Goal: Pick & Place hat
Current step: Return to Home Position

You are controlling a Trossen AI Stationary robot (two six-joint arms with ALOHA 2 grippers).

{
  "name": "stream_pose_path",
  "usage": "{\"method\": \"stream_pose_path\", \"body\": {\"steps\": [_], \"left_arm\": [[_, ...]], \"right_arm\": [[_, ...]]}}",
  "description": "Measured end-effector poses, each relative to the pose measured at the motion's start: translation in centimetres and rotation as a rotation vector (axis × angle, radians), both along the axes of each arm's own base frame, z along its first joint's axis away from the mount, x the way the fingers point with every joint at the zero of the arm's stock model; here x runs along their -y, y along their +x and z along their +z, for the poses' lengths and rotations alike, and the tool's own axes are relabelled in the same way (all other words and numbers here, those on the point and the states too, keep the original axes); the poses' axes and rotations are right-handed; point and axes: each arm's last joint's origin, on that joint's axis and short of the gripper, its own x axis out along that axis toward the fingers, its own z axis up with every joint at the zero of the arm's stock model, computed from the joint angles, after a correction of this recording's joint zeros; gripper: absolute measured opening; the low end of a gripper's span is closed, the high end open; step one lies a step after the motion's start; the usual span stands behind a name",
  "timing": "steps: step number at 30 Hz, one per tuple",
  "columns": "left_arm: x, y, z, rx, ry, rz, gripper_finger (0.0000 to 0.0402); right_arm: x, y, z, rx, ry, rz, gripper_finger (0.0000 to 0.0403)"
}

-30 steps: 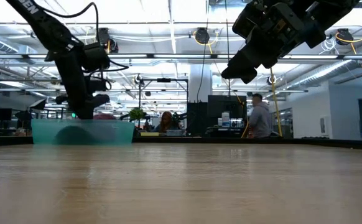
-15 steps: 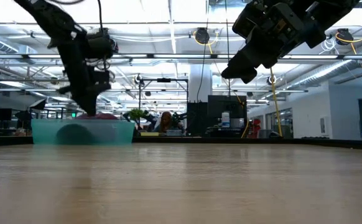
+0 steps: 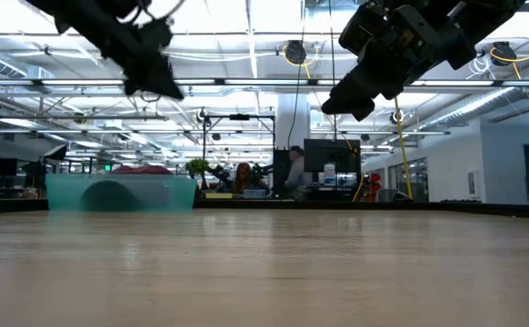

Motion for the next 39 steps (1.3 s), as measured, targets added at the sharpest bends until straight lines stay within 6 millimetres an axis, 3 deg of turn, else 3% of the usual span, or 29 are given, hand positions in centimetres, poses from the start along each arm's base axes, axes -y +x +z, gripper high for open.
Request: {"method": "stream_pose_path", "body": {"steps": [3,8,13,17,28,39], "left_arm": [[1.8,1.2,-0.3,0.176,0.024,-0.175,0.0015],[4.3,2.2,-2.6,0.330,0.046,-0.343,0.0005],[6.1,1.2,-5.4,0.385,0.086,-0.392,0.0008],[6.3,-0.6,-7.6,0.399,0.081,-0.376,0.0003],[6.0,-6.5,-10.5,0.532,0.084,-0.422,0.0005],[5.6,-8.5,-11.6,0.447,0.019,-0.419,0.0004]], "right_arm": [[0.2,0.1,0.1,0.015,-0.024,-0.066,0.0155],[0.2,-0.1,0.9,0.049,-0.015,-0.069,0.0155],[0.1,-1.8,2.5,0.058,-0.012,-0.074,0.0155],[-0.1,-3.5,2.9,0.114,-0.020,-0.070,0.0155],[0.0,-9.4,-0.8,0.347,-0.010,-0.098,0.0155],[0.4,-13.6,-4.8,0.424,-0.031,-0.302,0.0155]]}}
